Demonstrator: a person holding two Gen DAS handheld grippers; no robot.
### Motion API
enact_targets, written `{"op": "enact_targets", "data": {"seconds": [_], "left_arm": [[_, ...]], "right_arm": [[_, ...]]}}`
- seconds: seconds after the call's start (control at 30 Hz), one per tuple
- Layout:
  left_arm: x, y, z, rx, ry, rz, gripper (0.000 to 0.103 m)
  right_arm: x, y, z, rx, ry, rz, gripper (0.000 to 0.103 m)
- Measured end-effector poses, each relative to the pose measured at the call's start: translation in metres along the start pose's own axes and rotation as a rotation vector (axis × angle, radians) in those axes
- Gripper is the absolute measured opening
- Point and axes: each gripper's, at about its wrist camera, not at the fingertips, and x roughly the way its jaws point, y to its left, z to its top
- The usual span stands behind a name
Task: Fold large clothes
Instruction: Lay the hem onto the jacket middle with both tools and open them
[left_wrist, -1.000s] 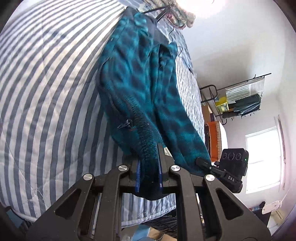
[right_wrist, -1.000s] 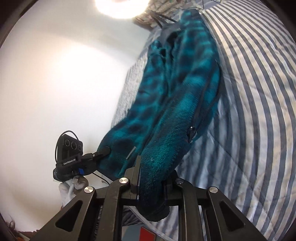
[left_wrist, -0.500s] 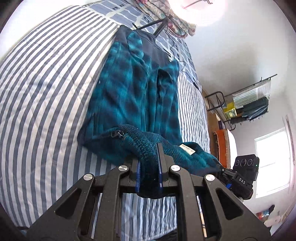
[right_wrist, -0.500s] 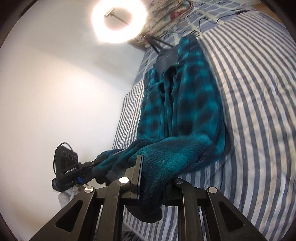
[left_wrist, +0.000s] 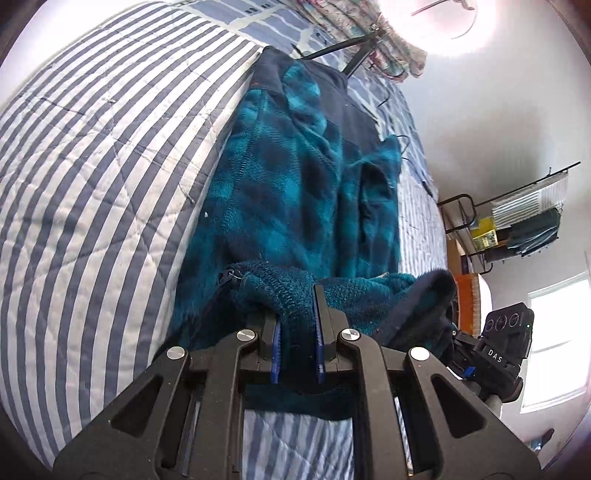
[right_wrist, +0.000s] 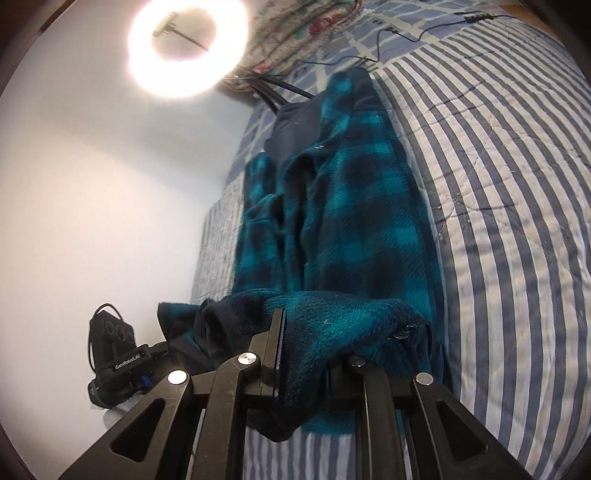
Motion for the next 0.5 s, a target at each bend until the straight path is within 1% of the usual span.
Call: {"op": "enact_targets", "data": {"seconds": [0.13,0.27,0.33,0.4,0.47,0.5], "left_arm": [[0.022,0.007,0.004,0.003,0.008,0.037,0.012],[0.033,0.008,0.005,0.031,0.008,0.055,0.013],[0.033,0.01,0.006,0.018,0.016,0.04,0.014],[0.032,0.014,0.009,-0.012,0.028,0.01,0.017],[0.028,0.017,0.012,-0.037,0.042,-0.03,0.024],[0.025,0.018,0.013,-0.051,0.049,-0.057,0.029]], "right_arm": [[0.02,-0.008,0.006,0.007,0.021,-0.021,0.014],[0.032,-0.015,0.01,0.027,0.041,-0.02,0.014],[0.034,-0.016,0.012,0.037,0.044,-0.012,0.015],[0.037,-0.016,0.014,0.049,0.047,0.003,0.02],[0.039,-0.017,0.019,0.074,0.051,0.035,0.024],[0.038,-0.019,0.02,0.094,0.058,0.05,0.027]]}}
